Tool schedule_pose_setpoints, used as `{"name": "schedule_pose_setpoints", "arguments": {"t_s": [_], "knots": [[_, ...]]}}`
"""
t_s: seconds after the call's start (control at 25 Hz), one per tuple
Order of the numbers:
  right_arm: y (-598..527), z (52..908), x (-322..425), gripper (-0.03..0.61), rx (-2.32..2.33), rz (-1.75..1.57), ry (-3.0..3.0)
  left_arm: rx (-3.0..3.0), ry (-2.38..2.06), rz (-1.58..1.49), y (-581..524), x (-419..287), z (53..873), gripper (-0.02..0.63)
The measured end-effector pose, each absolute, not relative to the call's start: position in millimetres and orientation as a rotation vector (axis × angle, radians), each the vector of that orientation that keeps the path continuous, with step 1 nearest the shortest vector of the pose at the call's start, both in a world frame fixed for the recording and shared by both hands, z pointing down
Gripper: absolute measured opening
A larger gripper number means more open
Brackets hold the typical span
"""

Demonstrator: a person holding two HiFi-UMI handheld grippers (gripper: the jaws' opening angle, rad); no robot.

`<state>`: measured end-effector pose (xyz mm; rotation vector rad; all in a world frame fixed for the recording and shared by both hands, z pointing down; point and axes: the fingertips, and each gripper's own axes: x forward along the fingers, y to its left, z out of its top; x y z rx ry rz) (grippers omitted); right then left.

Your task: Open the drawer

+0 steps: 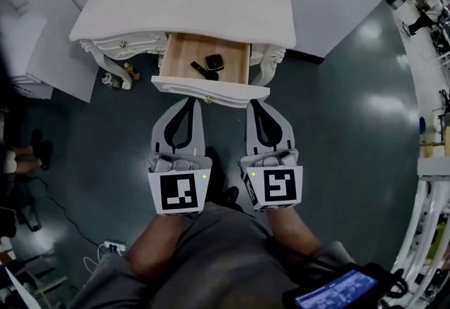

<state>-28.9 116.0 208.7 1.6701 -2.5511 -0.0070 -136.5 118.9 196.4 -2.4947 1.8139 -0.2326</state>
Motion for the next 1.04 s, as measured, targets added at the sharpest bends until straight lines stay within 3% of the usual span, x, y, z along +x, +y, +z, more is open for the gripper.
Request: {"name": "schedule_pose_setpoints", "arguments": {"t_s": [1.04], "knots": [[121.2,214.6,-17.7,0.012,1.665,-0.002,-2.521,-2.526,1.763,-0.232,123.4,-117.0,198.1,0.015]]}}
